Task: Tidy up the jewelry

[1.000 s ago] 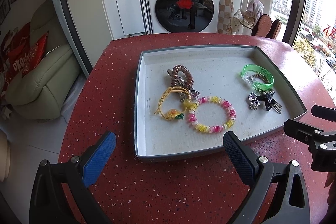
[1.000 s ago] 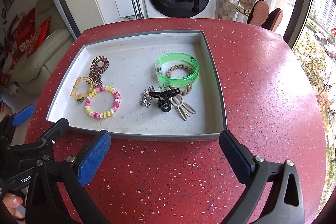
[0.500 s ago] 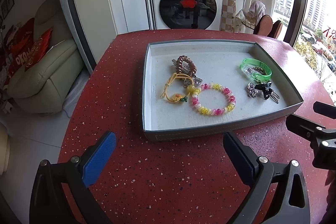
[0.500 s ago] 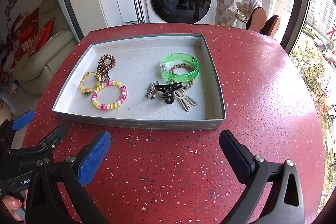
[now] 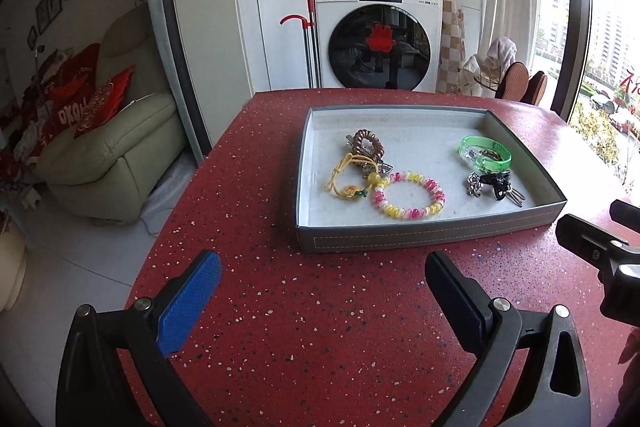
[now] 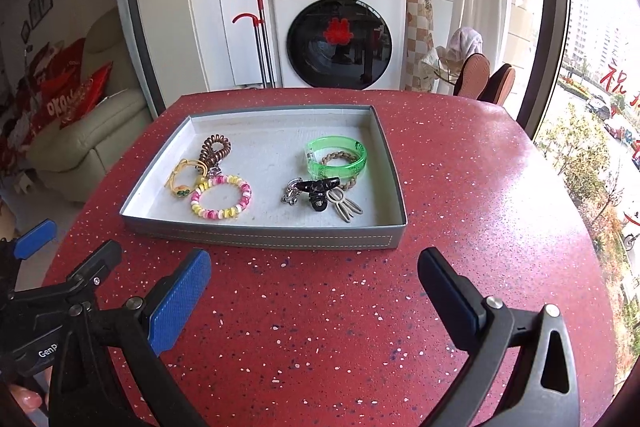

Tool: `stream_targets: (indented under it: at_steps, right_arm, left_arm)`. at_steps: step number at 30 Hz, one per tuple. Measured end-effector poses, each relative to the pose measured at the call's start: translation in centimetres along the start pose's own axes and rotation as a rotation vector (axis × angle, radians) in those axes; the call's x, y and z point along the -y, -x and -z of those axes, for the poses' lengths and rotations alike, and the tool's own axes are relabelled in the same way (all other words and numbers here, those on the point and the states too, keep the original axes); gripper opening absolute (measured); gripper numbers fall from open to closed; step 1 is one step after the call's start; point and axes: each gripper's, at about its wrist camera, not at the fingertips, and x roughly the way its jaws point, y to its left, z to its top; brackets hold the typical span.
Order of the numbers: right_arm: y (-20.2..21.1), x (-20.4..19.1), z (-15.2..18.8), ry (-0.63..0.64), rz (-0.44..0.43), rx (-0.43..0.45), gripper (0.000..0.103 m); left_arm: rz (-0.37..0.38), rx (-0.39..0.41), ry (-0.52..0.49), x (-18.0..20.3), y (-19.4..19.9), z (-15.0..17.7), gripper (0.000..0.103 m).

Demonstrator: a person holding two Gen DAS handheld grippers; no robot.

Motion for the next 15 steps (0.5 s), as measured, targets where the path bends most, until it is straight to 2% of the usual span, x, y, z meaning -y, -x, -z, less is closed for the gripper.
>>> stream_targets:
  at_steps: [7,15]
  right_arm:
    - [1.4,0.1,0.9,-0.008,0.014,0.076,0.103]
    - [2.2,0.2,2.3,0.000,0.036,0.115,0.103]
  left_arm:
    - [0.004,0.056,0.015,0.4,1.3,0.1,0.103]
    - [0.005,0.115,0.023,0.8,2.6,1.0,0.103]
